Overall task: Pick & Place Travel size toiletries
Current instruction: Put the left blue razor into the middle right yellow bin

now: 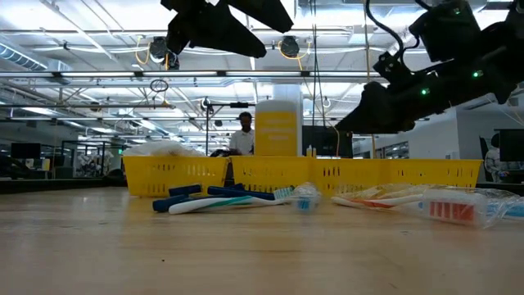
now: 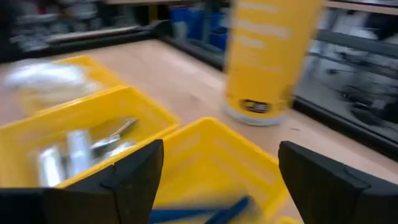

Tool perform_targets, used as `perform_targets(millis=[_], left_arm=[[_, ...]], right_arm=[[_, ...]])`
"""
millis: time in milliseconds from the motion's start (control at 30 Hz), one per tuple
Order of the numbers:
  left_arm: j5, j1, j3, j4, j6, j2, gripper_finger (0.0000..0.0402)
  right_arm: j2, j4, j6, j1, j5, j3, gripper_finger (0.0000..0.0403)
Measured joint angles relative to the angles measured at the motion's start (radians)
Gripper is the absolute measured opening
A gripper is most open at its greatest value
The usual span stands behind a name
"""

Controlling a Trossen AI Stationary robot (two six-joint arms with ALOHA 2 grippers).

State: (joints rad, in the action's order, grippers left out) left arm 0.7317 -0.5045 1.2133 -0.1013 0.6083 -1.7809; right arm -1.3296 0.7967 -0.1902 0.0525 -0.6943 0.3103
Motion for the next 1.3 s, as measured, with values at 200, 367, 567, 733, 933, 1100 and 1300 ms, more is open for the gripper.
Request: perform_targets(millis=[200, 367, 567, 733, 933, 1100, 1300], left_arm=[[-0.006, 0.000, 0.000, -0.002, 0.000, 0.000, 0.0223], [-0.033, 0.000, 0.000, -0.036, 0.000, 0.000, 0.0223], [-0.205, -0.002, -0.001, -0.149, 0.136, 0.000, 0.0223], [-0.230, -0.015, -0.001, -0.312, 0.500, 0.000, 0.0223], [-0.218, -0.007, -0.001, -0.506, 0.898, -0.022, 0.0223], [-0.336, 0.038, -0.001, -0.528, 0.923, -0.104, 0.0223], [-0.425, 0.093, 0.002, -0.544, 0.920, -0.178, 0.0223]], right_arm=[[0.000, 0.068, -0.028, 0.001, -0.035, 0.001, 0.0288], [0.000, 0.147, -0.034, 0.002, 0.154, 0.001, 0.0282], [0.000, 0.210, -0.061, 0.002, 0.278, 0.001, 0.0282], [0.000, 0.209, -0.061, 0.002, 0.278, 0.001, 0.0279], [0.000, 0.208, -0.061, 0.002, 0.278, 0.001, 0.0279], [0.000, 0.208, -0.071, 0.002, 0.278, 0.002, 0.0279], [0.000, 0.205, -0.079, 0.002, 0.278, 0.003, 0.0279]])
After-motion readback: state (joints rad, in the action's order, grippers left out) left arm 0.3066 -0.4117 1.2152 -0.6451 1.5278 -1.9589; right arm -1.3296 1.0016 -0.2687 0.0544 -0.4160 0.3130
